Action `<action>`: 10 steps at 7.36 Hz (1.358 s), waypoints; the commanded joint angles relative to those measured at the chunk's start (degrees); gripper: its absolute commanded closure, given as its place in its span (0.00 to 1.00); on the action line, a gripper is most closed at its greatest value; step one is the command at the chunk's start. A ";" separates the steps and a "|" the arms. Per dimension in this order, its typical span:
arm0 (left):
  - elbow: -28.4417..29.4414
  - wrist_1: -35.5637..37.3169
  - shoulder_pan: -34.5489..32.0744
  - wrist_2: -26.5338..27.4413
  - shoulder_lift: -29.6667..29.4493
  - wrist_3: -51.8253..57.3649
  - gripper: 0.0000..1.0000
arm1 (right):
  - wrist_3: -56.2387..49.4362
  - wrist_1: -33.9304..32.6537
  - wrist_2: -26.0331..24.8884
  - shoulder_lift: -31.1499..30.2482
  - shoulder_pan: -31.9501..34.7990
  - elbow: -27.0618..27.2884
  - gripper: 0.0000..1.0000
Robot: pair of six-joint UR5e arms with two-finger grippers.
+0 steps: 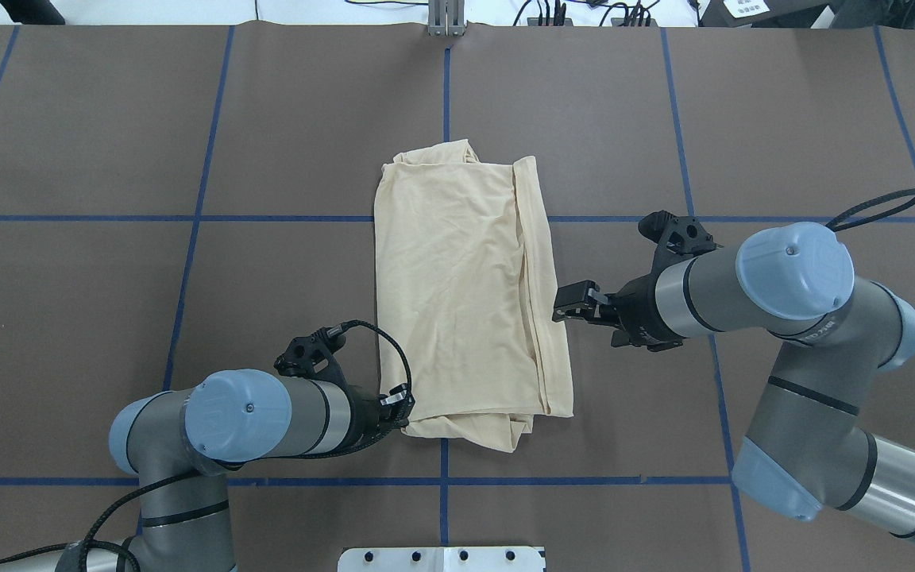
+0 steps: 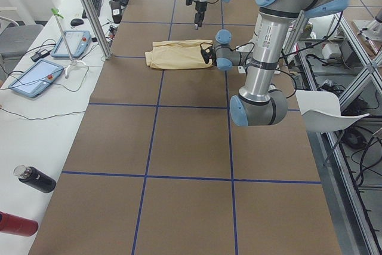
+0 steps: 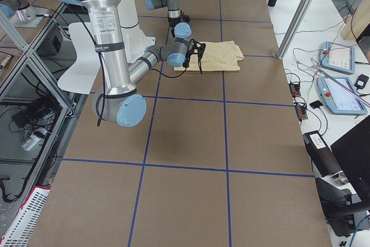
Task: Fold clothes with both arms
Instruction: 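Grasp the shirt's near end with the left gripper while the right gripper grasps beside it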
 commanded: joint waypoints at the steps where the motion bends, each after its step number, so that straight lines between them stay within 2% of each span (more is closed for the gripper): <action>1: -0.65 1.37 -0.17 0.00 -0.09 0.10 1.00 | 0.00 -0.26 0.00 -0.01 0.02 0.17 0.00; 3: -0.74 1.55 -0.25 0.00 -0.09 0.10 1.00 | 1.05 -0.79 -0.18 -0.01 -1.20 0.26 0.00; 4: -0.74 1.46 -0.25 0.00 -0.09 0.10 1.00 | 1.75 -3.92 -0.70 0.34 -2.51 0.87 0.00; 5: -0.74 1.55 -0.25 0.00 -0.09 0.10 1.00 | 5.24 -10.57 -2.18 3.65 -3.48 1.22 0.00; 6: -0.74 1.55 -0.25 0.00 -0.09 0.10 1.00 | 9.88 -17.86 -5.33 7.51 -5.75 1.31 0.00; 8: -0.74 1.55 -0.25 0.00 -0.09 0.10 1.00 | 12.64 -25.72 -9.56 10.53 -10.32 1.23 0.00; 10: -0.74 1.55 -0.25 0.08 -0.09 0.01 1.00 | 12.66 -26.01 -14.48 10.28 -15.43 0.97 0.00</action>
